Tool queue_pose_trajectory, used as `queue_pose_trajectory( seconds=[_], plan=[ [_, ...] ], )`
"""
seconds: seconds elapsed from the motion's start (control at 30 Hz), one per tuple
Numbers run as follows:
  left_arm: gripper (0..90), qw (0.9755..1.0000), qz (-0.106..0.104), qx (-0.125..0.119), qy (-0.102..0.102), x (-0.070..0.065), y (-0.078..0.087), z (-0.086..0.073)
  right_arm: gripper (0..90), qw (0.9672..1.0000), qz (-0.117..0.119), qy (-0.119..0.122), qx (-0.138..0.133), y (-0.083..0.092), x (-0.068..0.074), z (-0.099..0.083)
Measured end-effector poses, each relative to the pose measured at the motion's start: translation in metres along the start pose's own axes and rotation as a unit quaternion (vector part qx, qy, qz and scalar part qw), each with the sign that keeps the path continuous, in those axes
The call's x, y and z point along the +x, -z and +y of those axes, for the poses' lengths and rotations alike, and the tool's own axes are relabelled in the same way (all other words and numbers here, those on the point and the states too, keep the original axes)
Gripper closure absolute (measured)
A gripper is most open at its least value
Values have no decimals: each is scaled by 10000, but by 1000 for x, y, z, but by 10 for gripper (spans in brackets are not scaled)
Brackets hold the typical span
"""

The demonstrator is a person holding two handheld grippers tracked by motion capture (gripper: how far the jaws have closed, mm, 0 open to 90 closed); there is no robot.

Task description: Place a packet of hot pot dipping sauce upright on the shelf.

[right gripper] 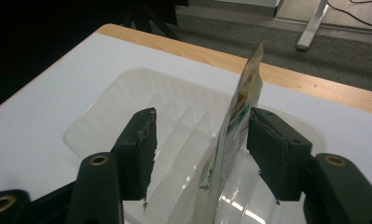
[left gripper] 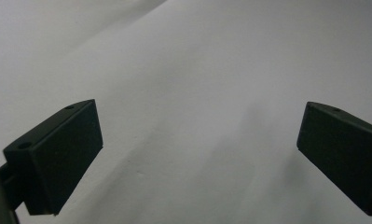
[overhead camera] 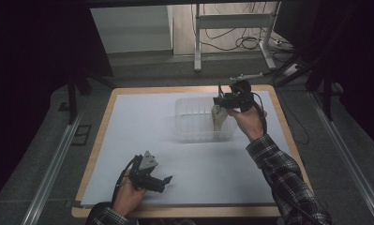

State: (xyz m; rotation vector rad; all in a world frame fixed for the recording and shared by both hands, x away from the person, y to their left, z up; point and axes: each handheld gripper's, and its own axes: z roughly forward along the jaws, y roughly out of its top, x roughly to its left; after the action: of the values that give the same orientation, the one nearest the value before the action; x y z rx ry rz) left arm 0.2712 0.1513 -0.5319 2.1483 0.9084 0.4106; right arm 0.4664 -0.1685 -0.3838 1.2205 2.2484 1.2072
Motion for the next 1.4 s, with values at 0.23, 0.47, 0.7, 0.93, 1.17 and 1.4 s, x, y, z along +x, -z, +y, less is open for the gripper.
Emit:
queue_pose_trajectory(
  seconds=[0.23,0.47,0.7,0.93,1.17,1.4],
  plan=[
    [0,10000,2,-5,4,0,0,0,353,9998,-8,198,90,0,3,-7],
    [0,10000,-2,-37,26,0,0,0,305,9991,-6,410,85,3,6,-12],
    [0,10000,1,-38,27,0,0,0,227,9982,138,588,73,3,7,-18],
    [0,10000,1,-35,25,0,0,0,151,9974,267,675,13,4,8,-24],
    [0,10000,1,-30,28,0,0,0,87,9955,296,899,28,6,10,-31],
    [0,10000,8,-22,26,0,-1,0,58,9945,387,972,-35,10,12,-38]
  ],
)
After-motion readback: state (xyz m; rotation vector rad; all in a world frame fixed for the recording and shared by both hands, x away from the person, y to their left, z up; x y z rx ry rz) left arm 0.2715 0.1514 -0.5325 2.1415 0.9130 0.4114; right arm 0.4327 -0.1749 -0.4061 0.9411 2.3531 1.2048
